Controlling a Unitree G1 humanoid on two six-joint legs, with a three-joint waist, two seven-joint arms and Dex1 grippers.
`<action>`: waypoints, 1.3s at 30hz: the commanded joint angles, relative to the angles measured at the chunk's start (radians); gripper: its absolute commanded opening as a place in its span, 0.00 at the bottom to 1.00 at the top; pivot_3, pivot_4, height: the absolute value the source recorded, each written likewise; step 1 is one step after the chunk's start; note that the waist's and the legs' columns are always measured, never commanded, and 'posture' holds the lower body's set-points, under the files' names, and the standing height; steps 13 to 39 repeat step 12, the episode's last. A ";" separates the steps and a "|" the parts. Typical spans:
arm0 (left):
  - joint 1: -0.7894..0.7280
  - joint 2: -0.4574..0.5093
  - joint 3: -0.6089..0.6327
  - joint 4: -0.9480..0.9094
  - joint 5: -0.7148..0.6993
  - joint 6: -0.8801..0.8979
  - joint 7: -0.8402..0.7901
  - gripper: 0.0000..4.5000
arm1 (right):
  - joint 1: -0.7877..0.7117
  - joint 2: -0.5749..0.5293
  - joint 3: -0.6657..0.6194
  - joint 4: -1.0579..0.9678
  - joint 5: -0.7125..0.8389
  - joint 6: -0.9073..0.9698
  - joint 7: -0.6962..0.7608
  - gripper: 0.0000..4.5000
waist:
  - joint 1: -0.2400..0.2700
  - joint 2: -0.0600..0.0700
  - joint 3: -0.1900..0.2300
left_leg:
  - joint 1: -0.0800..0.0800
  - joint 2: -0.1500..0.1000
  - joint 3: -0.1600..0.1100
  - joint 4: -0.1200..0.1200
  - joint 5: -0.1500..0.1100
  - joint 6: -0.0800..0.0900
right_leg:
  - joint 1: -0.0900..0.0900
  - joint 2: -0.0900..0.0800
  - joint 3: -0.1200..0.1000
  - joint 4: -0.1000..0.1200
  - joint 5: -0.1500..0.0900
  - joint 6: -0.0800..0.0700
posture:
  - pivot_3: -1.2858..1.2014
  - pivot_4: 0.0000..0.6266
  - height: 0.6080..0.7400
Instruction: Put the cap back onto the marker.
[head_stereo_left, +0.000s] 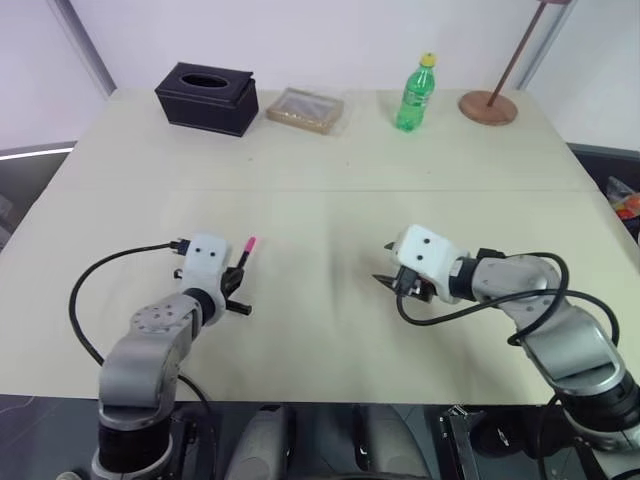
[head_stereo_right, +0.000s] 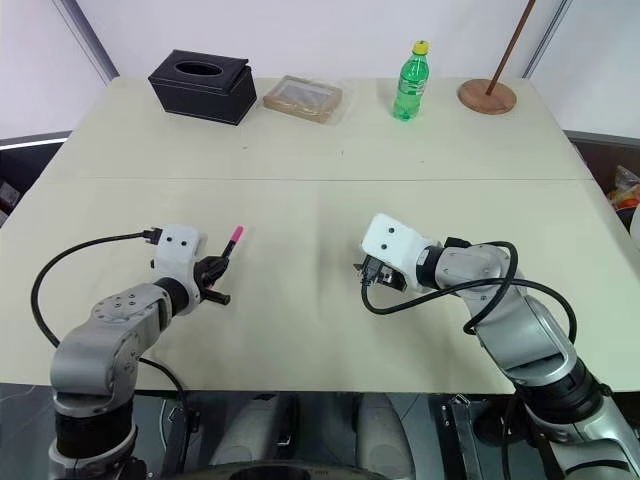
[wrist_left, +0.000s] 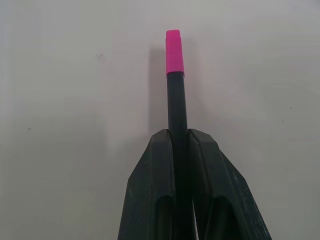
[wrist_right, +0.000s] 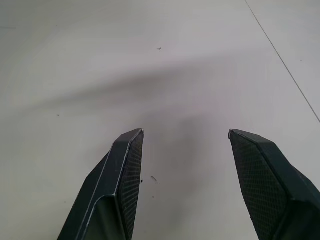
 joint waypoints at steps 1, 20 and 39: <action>0.008 0.014 0.023 -0.035 -0.019 0.002 0.006 0.30 | -0.027 -0.009 -0.008 -0.010 0.011 -0.025 -0.004 0.62 | 0.000 0.000 0.000 | 0.000 0.000 0.000 0.000 0.000 0.000 | 0.000 0.000 0.000 0.000 0.000 0.000 | 0.52 0.24 1.00; 0.148 0.066 0.074 -0.189 -0.048 -0.139 -0.001 0.99 | -0.032 -0.003 0.007 -0.002 0.028 -0.054 0.003 0.62 | 0.000 0.000 0.000 | 0.000 -0.001 0.000 -0.001 0.000 0.000 | 0.000 -0.004 -0.001 -0.002 0.000 0.000 | 0.52 0.24 1.00; 0.148 0.066 0.074 -0.189 -0.048 -0.139 -0.001 0.99 | -0.032 -0.003 0.007 -0.002 0.028 -0.054 0.003 0.62 | 0.000 0.000 0.000 | 0.000 -0.001 0.000 -0.001 0.000 0.000 | 0.000 -0.004 -0.001 -0.002 0.000 0.000 | 0.52 0.24 1.00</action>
